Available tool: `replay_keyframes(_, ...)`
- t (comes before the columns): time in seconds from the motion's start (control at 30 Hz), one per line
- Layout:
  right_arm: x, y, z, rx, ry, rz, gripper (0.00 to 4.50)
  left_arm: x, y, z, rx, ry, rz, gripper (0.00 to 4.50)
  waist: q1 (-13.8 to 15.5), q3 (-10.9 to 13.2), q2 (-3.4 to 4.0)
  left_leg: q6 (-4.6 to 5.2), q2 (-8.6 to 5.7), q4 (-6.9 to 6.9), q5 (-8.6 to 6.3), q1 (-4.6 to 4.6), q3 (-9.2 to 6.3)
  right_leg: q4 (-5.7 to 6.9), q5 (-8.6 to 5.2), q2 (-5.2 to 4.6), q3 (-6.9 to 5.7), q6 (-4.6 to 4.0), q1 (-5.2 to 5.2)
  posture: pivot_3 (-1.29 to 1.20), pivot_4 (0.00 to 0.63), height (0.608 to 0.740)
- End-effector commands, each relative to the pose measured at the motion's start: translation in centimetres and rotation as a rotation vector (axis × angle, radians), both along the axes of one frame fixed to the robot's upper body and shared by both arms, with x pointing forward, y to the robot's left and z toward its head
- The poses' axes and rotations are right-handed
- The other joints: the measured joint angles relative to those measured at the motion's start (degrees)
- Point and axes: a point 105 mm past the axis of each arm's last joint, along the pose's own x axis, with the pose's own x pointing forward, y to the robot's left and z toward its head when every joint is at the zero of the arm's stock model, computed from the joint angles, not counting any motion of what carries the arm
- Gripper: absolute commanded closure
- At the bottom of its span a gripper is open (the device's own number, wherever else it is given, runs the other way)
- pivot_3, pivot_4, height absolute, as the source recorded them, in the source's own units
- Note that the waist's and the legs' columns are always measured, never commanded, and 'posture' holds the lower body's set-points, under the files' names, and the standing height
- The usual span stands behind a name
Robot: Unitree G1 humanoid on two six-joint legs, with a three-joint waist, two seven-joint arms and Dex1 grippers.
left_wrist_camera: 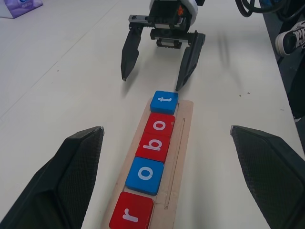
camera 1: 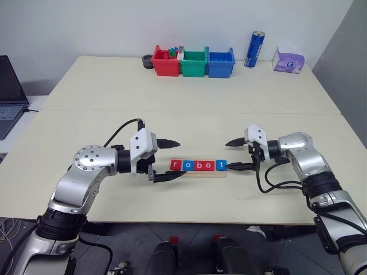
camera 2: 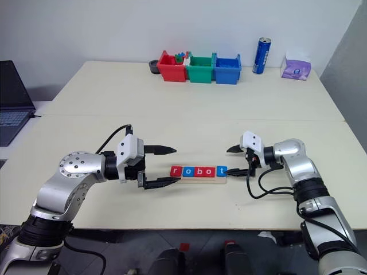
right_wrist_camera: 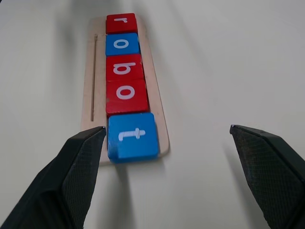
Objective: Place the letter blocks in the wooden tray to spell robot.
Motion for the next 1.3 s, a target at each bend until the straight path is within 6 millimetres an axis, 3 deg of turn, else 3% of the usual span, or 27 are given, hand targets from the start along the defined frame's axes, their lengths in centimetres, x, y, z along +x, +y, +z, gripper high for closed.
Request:
replay_keyframes(0.03, -0.1, -0.9, 0.9, 0.01, -0.042, -0.009, 0.05, 0.0, -0.2, 1.0, -0.013, -0.052, -0.01, 0.0, -0.04, 0.0, 0.0, 0.0, 0.0, 0.0, 0.0, 0.0, 0.0, 0.0, 0.0, 0.0, 0.0, 0.0, 0.0, 0.0, 0.15, 0.74)
replay_keyframes(0.17, -0.1, -1.5, 0.1, -0.005, -0.045, -0.031, 0.58, 0.1, -0.3, 1.1, -0.014, -0.052, -0.014, 0.0, -0.05, 0.0, 0.0, 0.0, 0.01, 0.0, 0.0, 0.0, 0.01, 0.01, 0.0, 0.01, 0.01, 0.0, 0.0, 0.0, 0.15, 0.74)
replay_keyframes(0.53, -0.1, -1.0, -1.3, -0.036, -0.071, -0.016, 4.46, 0.1, -0.1, 1.2, -0.006, -0.054, -0.01, 0.0, -0.07, 0.0, 0.0, 0.0, 0.0, 0.0, 0.0, 0.01, 0.01, 0.01, 0.0, 0.01, 0.01, 0.0, 0.0, 0.0, 0.15, 0.74)
replay_keyframes(1.3, -0.9, 1.2, -1.5, -0.012, -0.065, 0.053, 4.46, -0.3, -0.3, 1.1, -0.002, -0.051, -0.014, 0.0, -0.07, 0.0, 0.0, 0.0, 0.01, 0.0, 0.0, 0.01, 0.0, 0.01, 0.0, 0.01, 0.01, 0.0, 0.0, 0.0, 0.15, 0.74)
